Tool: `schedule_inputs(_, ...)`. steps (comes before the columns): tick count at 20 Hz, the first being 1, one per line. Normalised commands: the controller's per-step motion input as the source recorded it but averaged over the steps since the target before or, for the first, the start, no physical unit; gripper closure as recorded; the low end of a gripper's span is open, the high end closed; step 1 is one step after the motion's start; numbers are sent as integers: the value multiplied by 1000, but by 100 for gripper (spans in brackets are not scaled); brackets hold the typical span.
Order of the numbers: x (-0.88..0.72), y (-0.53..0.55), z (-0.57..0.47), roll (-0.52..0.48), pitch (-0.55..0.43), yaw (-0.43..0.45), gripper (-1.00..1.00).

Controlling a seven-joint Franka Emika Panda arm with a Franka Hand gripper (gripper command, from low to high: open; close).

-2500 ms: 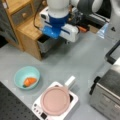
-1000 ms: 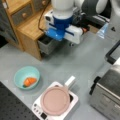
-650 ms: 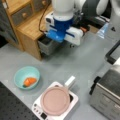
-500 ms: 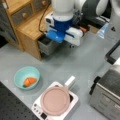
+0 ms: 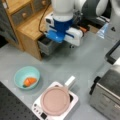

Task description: Open the drawer. Pick up the carrot. Put the carrots in the drawer.

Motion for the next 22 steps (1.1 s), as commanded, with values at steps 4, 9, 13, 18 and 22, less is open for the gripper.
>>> schedule_inputs(4, 47, 115, -61, 89, -60, -60, -100)
schedule_inputs(9, 47, 114, -61, 89, -61, -61, -100)
schedule_inputs(13, 47, 113, -61, 89, -61, -61, -100)
schedule_inputs(18, 47, 113, -60, 89, -61, -61, -100)
schedule_inputs(22, 47, 113, -60, 89, -61, -61, -100)
